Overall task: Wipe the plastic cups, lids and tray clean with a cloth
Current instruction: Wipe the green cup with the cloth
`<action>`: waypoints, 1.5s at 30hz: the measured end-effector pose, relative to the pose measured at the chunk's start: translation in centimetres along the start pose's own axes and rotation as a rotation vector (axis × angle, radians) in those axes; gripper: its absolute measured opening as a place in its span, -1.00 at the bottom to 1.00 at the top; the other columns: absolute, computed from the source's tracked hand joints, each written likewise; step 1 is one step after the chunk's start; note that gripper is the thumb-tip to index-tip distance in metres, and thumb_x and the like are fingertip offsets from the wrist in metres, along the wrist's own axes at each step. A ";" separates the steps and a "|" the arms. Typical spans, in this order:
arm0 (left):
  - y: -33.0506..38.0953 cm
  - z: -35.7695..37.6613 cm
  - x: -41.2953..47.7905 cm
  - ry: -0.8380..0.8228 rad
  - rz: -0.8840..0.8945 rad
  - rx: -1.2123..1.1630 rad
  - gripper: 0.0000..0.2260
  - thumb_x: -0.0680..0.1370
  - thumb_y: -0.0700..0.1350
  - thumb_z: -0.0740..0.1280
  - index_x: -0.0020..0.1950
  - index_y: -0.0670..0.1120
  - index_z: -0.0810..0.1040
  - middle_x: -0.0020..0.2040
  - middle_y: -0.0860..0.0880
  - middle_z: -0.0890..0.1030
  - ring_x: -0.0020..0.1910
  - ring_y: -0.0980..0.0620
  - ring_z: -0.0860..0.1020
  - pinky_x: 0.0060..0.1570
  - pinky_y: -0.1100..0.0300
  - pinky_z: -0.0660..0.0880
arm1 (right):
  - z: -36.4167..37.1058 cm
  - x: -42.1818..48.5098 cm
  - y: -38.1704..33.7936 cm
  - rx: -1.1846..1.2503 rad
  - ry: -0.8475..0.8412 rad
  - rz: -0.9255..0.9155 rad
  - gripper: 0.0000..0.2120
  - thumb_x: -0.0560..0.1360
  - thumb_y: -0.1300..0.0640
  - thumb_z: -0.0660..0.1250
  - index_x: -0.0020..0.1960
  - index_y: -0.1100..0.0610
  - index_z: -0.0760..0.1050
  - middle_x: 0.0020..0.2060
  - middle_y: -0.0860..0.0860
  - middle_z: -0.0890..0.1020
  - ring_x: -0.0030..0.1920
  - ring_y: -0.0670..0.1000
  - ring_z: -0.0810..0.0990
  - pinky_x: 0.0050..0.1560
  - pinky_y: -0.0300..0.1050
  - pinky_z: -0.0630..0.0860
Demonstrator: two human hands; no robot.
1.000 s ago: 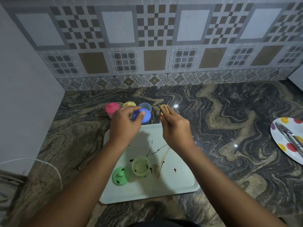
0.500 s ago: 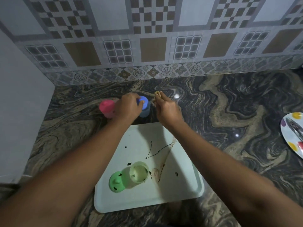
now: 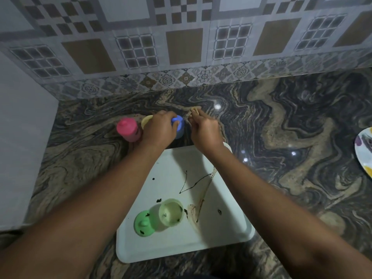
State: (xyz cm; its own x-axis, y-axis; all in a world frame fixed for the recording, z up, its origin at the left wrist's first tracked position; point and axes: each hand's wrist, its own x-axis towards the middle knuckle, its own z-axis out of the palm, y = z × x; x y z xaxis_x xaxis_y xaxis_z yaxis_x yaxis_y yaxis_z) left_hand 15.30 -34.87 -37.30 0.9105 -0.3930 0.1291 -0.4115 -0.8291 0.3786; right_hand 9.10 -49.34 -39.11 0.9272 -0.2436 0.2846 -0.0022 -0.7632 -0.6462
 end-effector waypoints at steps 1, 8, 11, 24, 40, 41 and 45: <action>0.1 0.1 0.0 -0.009 -0.013 0.005 -0.79 0.56 -0.05 0.34 0.14 -0.10 0.60 0.10 -0.15 0.60 0.07 -0.19 0.57 -0.03 -0.01 0.52 | 0.0 0.0 -0.1 0.002 0.005 0.013 -0.58 0.62 0.12 0.12 0.25 0.36 0.59 0.22 0.24 0.65 0.09 0.29 0.70 0.03 0.10 0.65; 0.8 -0.2 0.8 -0.082 -0.043 0.115 -0.69 0.56 -0.06 0.30 0.29 -0.06 0.53 0.23 -0.11 0.54 0.16 -0.19 0.55 -0.03 0.00 0.51 | -0.7 -0.2 -0.6 0.115 0.076 0.085 -0.71 0.62 0.30 0.28 0.28 0.37 0.59 0.27 0.28 0.62 0.30 0.22 0.62 0.34 -0.18 0.44; 1.0 -1.4 0.2 -0.055 -0.041 0.088 -0.57 0.56 0.05 0.28 0.42 0.00 0.45 0.33 -0.09 0.52 0.21 -0.19 0.55 0.03 -0.05 0.56 | -2.0 -0.6 -1.4 0.159 0.097 0.102 -0.72 0.62 0.30 0.30 0.30 0.33 0.59 0.27 0.25 0.64 0.31 0.18 0.62 0.37 -0.20 0.42; 1.8 -8.0 -16.4 0.059 0.223 -0.167 -0.84 0.53 0.03 0.39 0.00 -0.01 0.69 -0.02 0.10 0.69 -0.01 0.05 0.59 0.07 0.09 0.51 | -6.1 -13.2 -5.4 0.493 -0.058 0.219 -0.77 0.63 0.11 0.33 0.23 0.08 0.68 -0.14 -0.18 0.74 -0.06 -0.21 0.70 0.06 -0.17 0.62; -0.7 -1.6 -25.9 -0.181 0.173 -0.136 -0.91 0.53 -0.14 0.42 -0.02 -0.08 0.72 -0.03 0.04 0.66 -0.01 -0.04 0.52 0.05 0.02 0.53 | -4.3 -22.1 -4.2 0.404 -0.177 0.259 -0.72 0.64 0.09 0.35 0.32 0.02 0.64 0.22 -0.11 0.69 0.27 -0.18 0.62 0.34 -0.04 0.56; -0.5 -2.0 -25.7 -0.176 0.165 -0.164 -0.92 0.53 -0.15 0.43 -0.03 -0.07 0.72 -0.04 0.04 0.66 -0.02 -0.03 0.52 0.05 0.03 0.52 | -4.4 -22.1 -4.2 0.427 -0.175 0.275 -0.73 0.63 0.10 0.36 0.31 0.02 0.65 0.24 -0.13 0.67 0.29 -0.22 0.59 0.38 -0.06 0.53; 0.8 -6.3 -23.8 -0.155 0.048 -0.336 -0.93 0.52 -0.09 0.46 -0.03 0.01 0.72 -0.07 0.14 0.67 -0.03 0.15 0.55 0.02 0.28 0.44 | -6.0 -21.0 -5.2 0.575 -0.125 0.367 -0.75 0.64 0.13 0.35 0.29 0.05 0.65 0.19 -0.16 0.69 0.27 -0.22 0.61 0.38 -0.03 0.53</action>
State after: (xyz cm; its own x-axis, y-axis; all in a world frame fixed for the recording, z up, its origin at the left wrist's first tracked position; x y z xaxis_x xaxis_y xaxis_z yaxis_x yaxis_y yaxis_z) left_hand -6.44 -23.70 -34.24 0.8628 -0.5049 0.0237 -0.3936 -0.6417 0.6583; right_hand -12.60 -43.83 -37.53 0.9408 -0.3280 -0.0860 -0.1574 -0.1979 -0.9675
